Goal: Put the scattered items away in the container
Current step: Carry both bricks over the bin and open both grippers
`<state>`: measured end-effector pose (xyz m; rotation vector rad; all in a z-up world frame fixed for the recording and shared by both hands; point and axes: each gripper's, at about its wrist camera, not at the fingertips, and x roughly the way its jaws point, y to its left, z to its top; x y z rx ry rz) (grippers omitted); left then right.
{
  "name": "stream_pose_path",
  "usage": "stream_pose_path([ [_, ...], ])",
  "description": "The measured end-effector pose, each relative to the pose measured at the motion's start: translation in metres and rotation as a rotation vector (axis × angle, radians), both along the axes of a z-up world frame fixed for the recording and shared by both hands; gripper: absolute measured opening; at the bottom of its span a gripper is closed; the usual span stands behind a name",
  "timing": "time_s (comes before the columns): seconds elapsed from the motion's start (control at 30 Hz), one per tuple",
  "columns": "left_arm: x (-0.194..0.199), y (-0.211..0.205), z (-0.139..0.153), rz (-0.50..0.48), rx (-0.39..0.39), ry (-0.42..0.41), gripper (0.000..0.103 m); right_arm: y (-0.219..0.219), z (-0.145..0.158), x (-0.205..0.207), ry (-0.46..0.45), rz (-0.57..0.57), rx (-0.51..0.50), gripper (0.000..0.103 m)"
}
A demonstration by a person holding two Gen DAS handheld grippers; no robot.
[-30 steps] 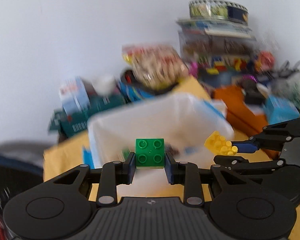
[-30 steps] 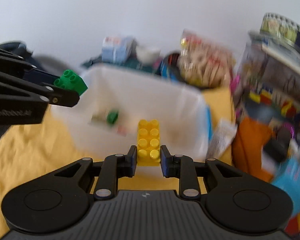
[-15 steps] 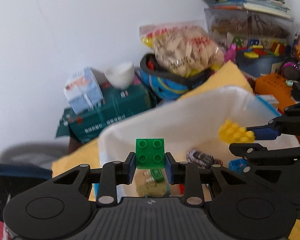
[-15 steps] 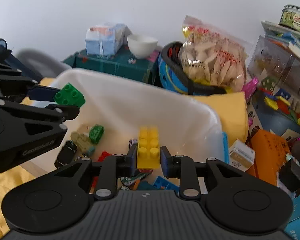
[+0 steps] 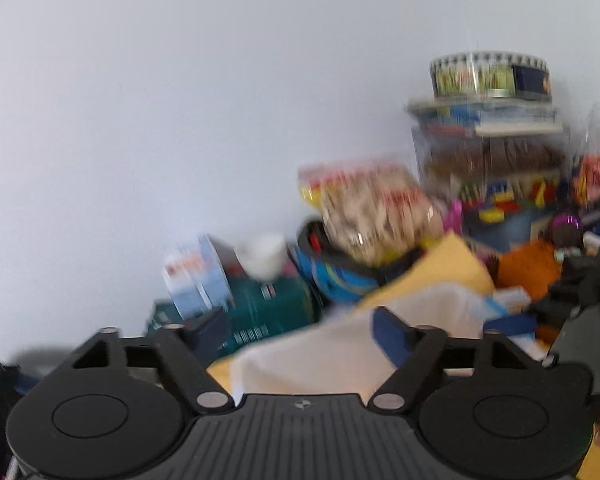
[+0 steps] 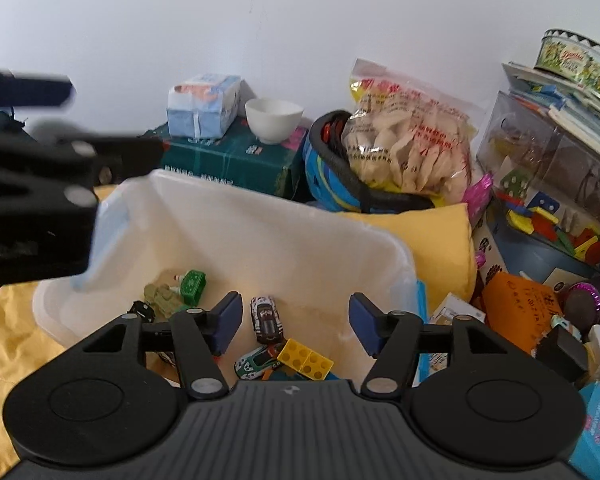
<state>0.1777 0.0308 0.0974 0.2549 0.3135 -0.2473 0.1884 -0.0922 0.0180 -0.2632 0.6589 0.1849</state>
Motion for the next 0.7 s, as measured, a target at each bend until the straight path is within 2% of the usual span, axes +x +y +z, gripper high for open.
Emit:
stream_pose_path([
  [0.07, -0.003, -0.002, 0.005, -0.005, -0.004, -0.034, 0.096, -0.001, 0.002, -0.002, -0.003, -0.002, -0.002, 0.066],
  [0.2, -0.002, -0.012, 0.008, -0.001, 0.042, -0.028, 0.096, -0.004, 0.006, -0.004, -0.002, -0.006, 0.01, 0.069],
  [0.33, 0.008, -0.02, 0.006, -0.003, 0.074, 0.07, 0.096, -0.003, 0.004, 0.003, 0.057, 0.017, -0.022, 0.081],
  [0.43, 0.017, -0.023, 0.004, 0.025, 0.098, 0.125, 0.096, -0.006, -0.001, 0.01, 0.118, 0.02, -0.043, 0.082],
  [0.53, 0.028, -0.024, 0.0, 0.04, 0.106, 0.187, 0.096, -0.013, -0.005, 0.016, 0.177, 0.01, -0.023, 0.084],
  [0.7, 0.037, -0.026, -0.008, 0.054, 0.121, 0.244, 0.096, -0.019, -0.008, 0.018, 0.209, 0.011, -0.006, 0.085],
])
